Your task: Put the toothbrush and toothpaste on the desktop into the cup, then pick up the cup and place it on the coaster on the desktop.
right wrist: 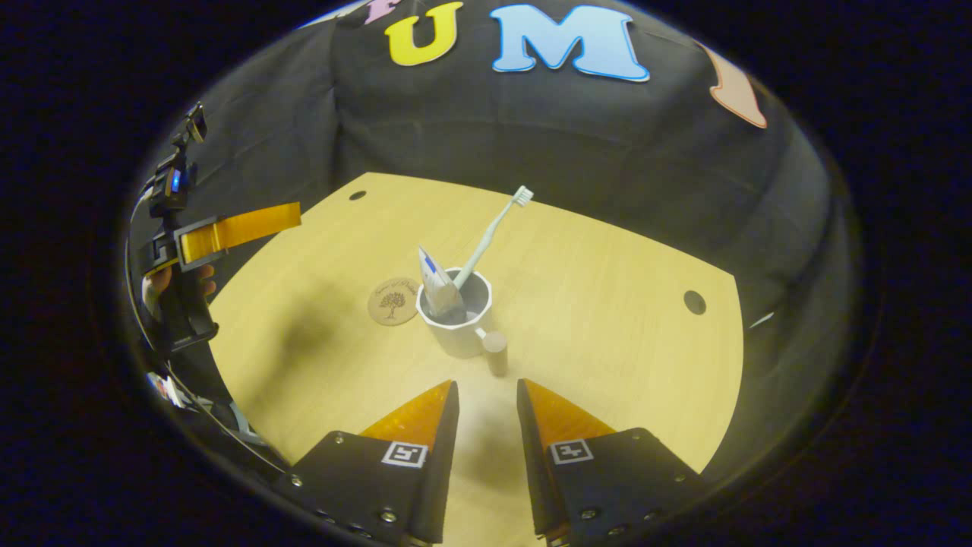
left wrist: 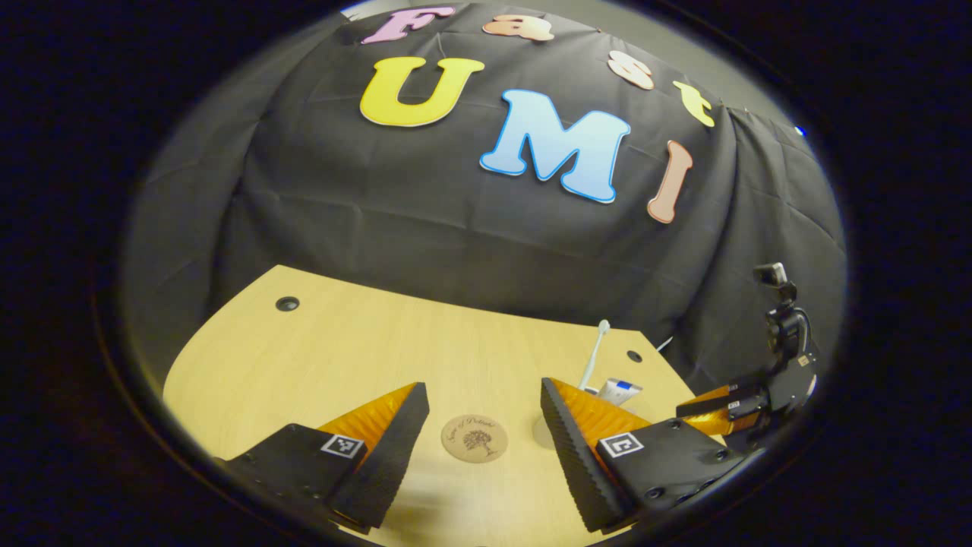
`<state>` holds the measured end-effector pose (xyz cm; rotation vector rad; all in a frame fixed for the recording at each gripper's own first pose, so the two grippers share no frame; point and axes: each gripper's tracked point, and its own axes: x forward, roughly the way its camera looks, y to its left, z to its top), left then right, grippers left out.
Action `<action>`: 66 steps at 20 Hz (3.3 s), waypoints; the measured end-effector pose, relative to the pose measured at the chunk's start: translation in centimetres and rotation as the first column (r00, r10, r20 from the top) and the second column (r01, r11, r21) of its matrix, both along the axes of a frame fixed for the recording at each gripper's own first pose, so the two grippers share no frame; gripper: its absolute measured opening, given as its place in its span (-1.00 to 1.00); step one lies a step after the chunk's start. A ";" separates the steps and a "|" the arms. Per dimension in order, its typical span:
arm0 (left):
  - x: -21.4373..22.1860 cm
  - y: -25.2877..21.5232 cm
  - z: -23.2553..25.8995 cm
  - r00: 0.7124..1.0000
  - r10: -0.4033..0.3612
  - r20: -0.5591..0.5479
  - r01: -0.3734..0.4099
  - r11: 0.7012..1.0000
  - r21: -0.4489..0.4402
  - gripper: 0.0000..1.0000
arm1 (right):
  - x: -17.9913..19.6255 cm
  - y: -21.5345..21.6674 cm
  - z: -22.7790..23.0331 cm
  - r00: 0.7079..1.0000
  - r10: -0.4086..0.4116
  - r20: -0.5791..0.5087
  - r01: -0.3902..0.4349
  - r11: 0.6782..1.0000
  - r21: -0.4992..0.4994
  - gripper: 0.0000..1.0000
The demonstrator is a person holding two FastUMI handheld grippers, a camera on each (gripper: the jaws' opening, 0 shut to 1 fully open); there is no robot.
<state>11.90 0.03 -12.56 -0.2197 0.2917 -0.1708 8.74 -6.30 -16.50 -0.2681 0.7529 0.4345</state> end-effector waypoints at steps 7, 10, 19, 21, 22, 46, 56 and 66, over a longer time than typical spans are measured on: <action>-8.3 3.8 -2.8 0.991 0.122 -0.056 -0.122 0.993 0.007 0.93 | 4.0 1.1 -2.3 0.988 0.128 -0.084 -0.139 0.980 -0.143 -0.13; -11.4 6.2 -4.0 0.978 0.195 -0.077 -0.194 0.981 0.017 0.93 | 5.1 0.9 -3.5 0.980 0.163 -0.118 -0.184 0.961 -0.204 -0.12; -16.8 10.8 -6.0 0.923 0.366 -0.124 -0.371 0.928 -0.023 0.94 | 6.5 2.7 -5.7 0.954 0.235 -0.187 -0.279 0.924 -0.261 -0.10; -17.5 11.2 -6.1 0.916 0.380 -0.127 -0.386 0.922 -0.023 1.00 | 6.6 2.8 -6.1 0.952 0.232 -0.201 -0.280 0.924 -0.260 -0.09; -17.8 11.2 -6.1 0.914 0.385 -0.131 -0.391 0.920 -0.024 1.00 | 6.7 2.8 -6.3 0.950 0.233 -0.206 -0.282 0.924 -0.257 -0.09; -18.3 10.4 -6.4 0.911 0.388 -0.141 -0.395 0.919 -0.018 0.93 | 4.9 5.1 -6.7 0.974 0.143 -0.177 -0.169 0.975 -0.144 -0.79; -21.9 12.7 -7.4 0.890 0.430 -0.149 -0.440 0.897 -0.040 0.93 | 6.5 10.2 -4.6 0.981 0.139 -0.132 -0.155 0.981 -0.117 -0.79; -23.8 16.5 -7.2 0.855 0.497 -0.150 -0.508 0.860 -0.049 0.94 | 7.3 15.0 -4.6 0.970 0.189 -0.151 -0.211 0.967 -0.145 -0.79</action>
